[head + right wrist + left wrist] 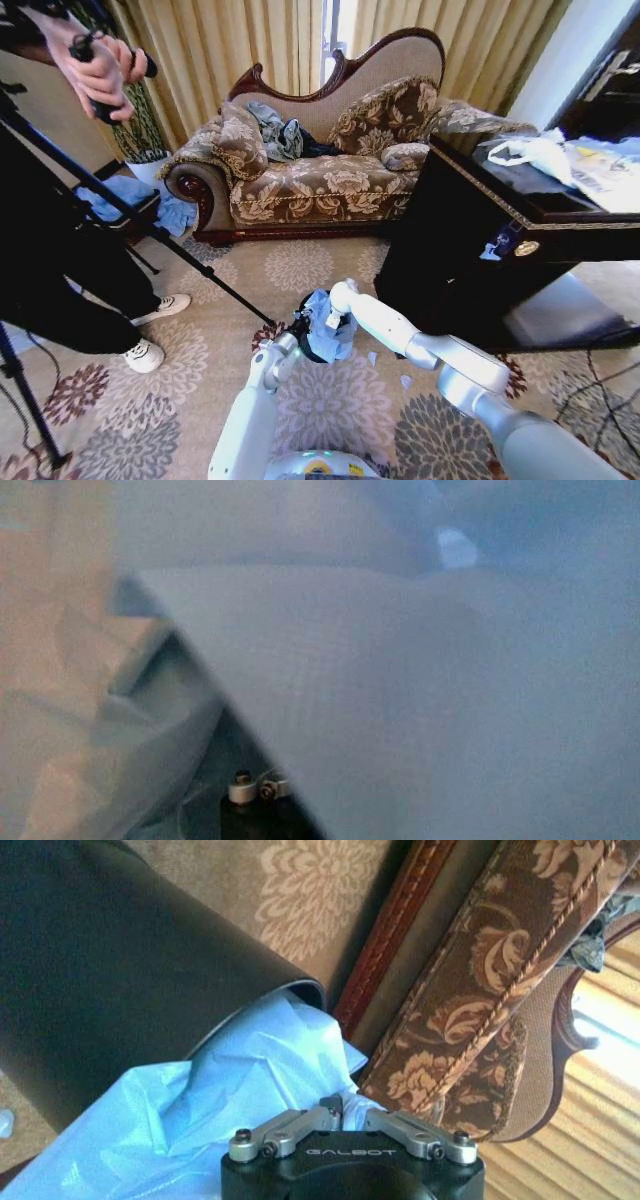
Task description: Place a garbage bag over the trash bin.
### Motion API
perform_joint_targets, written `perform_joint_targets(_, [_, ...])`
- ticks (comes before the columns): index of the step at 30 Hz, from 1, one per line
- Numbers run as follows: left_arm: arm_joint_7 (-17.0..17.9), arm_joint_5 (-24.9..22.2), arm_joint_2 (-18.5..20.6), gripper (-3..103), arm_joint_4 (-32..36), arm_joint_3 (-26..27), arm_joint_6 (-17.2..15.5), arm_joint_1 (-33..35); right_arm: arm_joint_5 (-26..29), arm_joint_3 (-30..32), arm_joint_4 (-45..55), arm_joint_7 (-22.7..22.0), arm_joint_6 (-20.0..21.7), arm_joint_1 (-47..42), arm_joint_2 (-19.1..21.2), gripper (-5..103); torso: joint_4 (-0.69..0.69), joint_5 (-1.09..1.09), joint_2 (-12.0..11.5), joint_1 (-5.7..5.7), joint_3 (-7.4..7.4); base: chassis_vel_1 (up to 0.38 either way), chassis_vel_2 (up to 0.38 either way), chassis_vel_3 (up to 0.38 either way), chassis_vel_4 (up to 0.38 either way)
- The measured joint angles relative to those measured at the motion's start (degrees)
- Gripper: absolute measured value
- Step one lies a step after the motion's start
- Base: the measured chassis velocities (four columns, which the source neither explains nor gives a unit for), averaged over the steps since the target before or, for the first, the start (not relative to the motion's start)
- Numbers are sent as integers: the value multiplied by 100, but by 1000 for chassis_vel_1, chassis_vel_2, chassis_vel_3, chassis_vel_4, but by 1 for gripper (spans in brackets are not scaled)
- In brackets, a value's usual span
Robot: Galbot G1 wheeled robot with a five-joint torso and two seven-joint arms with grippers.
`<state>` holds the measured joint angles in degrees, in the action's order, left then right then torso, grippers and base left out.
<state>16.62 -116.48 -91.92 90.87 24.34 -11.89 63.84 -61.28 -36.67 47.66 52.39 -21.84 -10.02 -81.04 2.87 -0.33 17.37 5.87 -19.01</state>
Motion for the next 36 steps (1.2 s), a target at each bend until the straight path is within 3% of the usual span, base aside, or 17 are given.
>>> perform_joint_targets(13, [89,152,-30,0,220,-406,-76,474,328,-332,756,720,5,67,791,0,2,5,0,0,0,0,0,0,0])
perform_joint_targets(28, [55,-66,-18,0,-37,104,-77,-84,321,-209,491,574,-2,69,500,0,2,7,0,0,0,0,0,0,0])
perform_joint_targets(36, [72,-227,138,0,-33,498,-93,-119,496,-107,747,551,153,105,719,0,3,0,0,0,0,0,0,0,0])
